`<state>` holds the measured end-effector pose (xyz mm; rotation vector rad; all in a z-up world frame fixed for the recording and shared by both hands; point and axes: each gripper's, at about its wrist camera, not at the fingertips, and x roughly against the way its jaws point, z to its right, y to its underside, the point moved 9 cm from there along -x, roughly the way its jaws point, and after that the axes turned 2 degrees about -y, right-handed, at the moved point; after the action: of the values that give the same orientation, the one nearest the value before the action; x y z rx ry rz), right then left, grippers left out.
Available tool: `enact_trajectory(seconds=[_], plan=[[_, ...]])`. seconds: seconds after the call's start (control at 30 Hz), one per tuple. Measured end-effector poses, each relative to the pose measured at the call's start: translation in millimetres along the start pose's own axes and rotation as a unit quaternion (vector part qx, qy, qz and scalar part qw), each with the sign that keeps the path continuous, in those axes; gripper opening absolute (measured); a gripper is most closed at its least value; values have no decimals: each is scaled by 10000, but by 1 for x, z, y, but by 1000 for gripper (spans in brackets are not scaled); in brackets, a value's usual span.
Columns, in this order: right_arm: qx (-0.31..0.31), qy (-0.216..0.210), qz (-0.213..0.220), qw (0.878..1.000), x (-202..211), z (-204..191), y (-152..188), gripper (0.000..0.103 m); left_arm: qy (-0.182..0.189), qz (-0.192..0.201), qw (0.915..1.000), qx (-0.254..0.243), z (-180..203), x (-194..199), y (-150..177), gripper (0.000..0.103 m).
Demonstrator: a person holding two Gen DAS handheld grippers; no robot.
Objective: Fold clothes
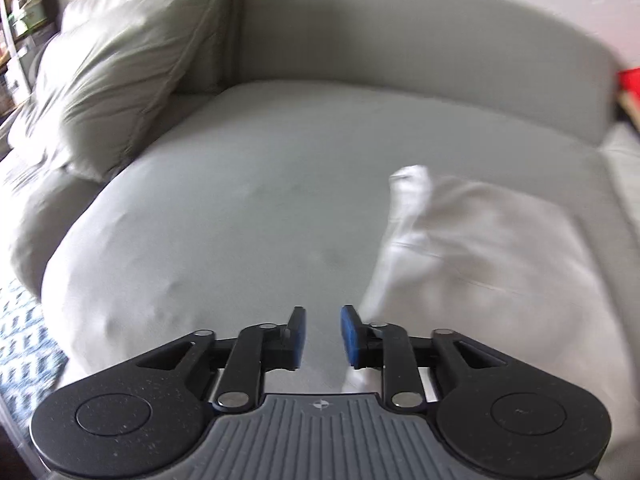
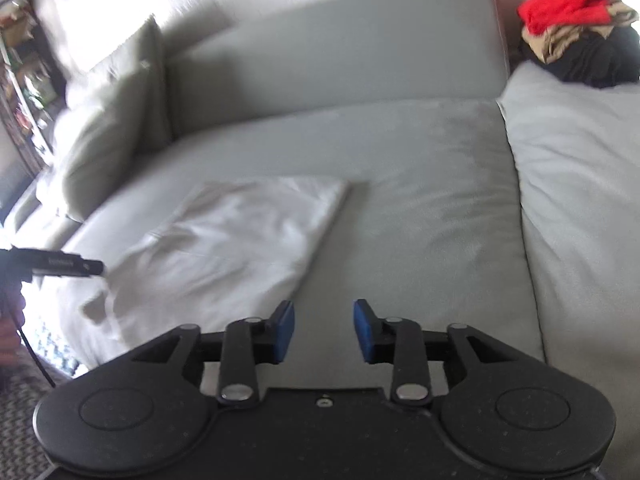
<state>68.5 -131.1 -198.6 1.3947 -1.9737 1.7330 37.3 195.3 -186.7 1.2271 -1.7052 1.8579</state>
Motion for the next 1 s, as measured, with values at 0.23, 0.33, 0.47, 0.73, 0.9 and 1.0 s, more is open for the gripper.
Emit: enact_trajectory(seconds=[0.23,0.33,0.47,0.73,0.9,1.0], plan=[[413,-655,247,9967,0,-35,-4,34,92,223,9993,-300,43,15,21,37],[603,-789,150,9949,-9,-53,-3,34,126,171,9993,-308,49,7,21,38],[730,-866,55,9936,-14,-66,1,34,202,83,9993,-304,59,5,18,38],[617,-817,15,9947,-18,-59,3,34,149,-46,9977,-654,78,-6,23,38],[544,-820,4,9951,-19,-58,4,34,90,-55,9969,-779,81,-5,25,38],[522,-836,20,9951,-19,-58,4,34,67,-33,9967,-803,81,-4,27,39]])
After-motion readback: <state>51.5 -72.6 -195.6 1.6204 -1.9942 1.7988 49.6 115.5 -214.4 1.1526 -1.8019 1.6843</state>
